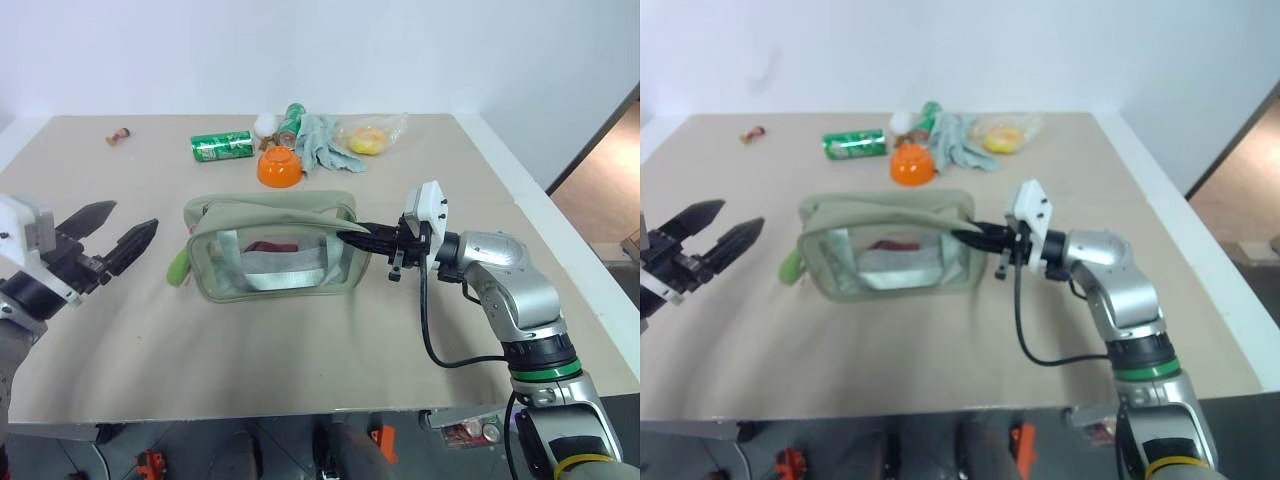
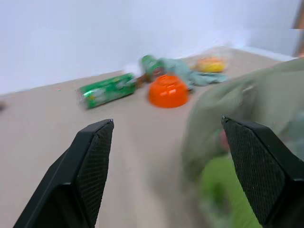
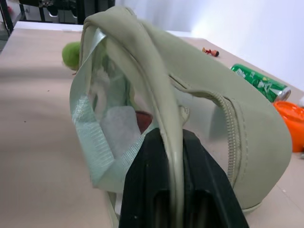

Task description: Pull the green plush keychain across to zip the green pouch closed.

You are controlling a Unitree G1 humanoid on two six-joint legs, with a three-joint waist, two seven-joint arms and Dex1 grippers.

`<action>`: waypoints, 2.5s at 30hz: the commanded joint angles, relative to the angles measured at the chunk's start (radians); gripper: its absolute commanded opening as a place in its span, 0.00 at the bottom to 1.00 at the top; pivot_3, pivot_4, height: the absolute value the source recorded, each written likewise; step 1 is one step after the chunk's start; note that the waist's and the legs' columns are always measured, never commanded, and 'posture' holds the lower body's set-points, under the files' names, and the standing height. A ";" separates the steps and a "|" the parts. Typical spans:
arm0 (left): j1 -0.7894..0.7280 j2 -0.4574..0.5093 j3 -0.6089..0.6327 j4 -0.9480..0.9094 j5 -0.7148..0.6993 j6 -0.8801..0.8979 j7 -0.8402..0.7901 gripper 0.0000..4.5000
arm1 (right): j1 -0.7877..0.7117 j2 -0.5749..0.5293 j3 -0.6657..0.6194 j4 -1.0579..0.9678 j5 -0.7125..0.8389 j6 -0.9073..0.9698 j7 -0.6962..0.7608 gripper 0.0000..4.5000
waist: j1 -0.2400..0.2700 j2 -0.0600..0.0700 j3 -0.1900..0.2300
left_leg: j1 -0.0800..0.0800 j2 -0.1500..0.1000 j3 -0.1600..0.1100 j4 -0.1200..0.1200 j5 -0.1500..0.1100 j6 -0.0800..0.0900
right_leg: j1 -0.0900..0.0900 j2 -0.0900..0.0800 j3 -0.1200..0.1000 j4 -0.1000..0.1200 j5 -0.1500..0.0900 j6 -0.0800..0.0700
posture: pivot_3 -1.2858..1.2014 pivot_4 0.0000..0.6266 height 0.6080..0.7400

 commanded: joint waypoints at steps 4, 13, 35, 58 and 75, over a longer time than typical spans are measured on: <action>0.074 -0.036 -0.016 -0.034 -0.033 0.011 0.009 0.84 | -0.039 -0.003 -0.027 -0.009 0.004 -0.058 0.028 0.02 | 0.001 0.000 0.000 | 0.000 0.000 0.000 0.000 0.000 0.000 | 0.000 -0.001 0.000 0.000 0.000 0.000 | 0.52 0.24 1.00; 0.012 -0.006 -0.150 0.005 -0.084 0.095 -0.031 0.84 | -0.035 -0.016 -0.024 -0.014 -0.012 -0.074 0.052 0.02 | 0.002 -0.001 0.000 | -0.001 -0.001 0.000 0.001 0.000 0.000 | 0.000 -0.001 0.000 0.000 0.000 0.000 | 0.52 0.24 1.00; -0.077 0.025 -0.247 0.160 0.131 -0.073 -0.136 0.12 | -0.005 -0.042 -0.032 -0.050 -0.012 -0.056 0.033 0.00 | 0.002 -0.001 0.000 | -0.001 -0.001 0.000 0.000 0.000 0.000 | 0.000 -0.002 0.000 0.000 0.000 0.000 | 0.52 0.24 1.00; -0.424 0.168 -0.281 0.036 -0.033 0.039 -0.163 0.01 | -0.025 -0.055 -0.025 -0.006 -0.028 -0.072 0.048 0.00 | 0.002 -0.001 0.000 | -0.002 -0.002 0.000 0.000 0.000 0.000 | 0.000 -0.002 -0.001 -0.001 0.000 0.000 | 0.52 0.24 1.00; -0.634 0.107 -0.453 0.011 0.032 0.042 -0.100 0.01 | -0.030 -0.063 -0.028 0.007 -0.026 -0.072 0.054 0.00 | 0.002 -0.001 0.000 | -0.002 -0.003 0.000 0.001 0.000 0.000 | 0.000 -0.001 -0.001 0.000 0.000 0.001 | 0.52 0.24 1.00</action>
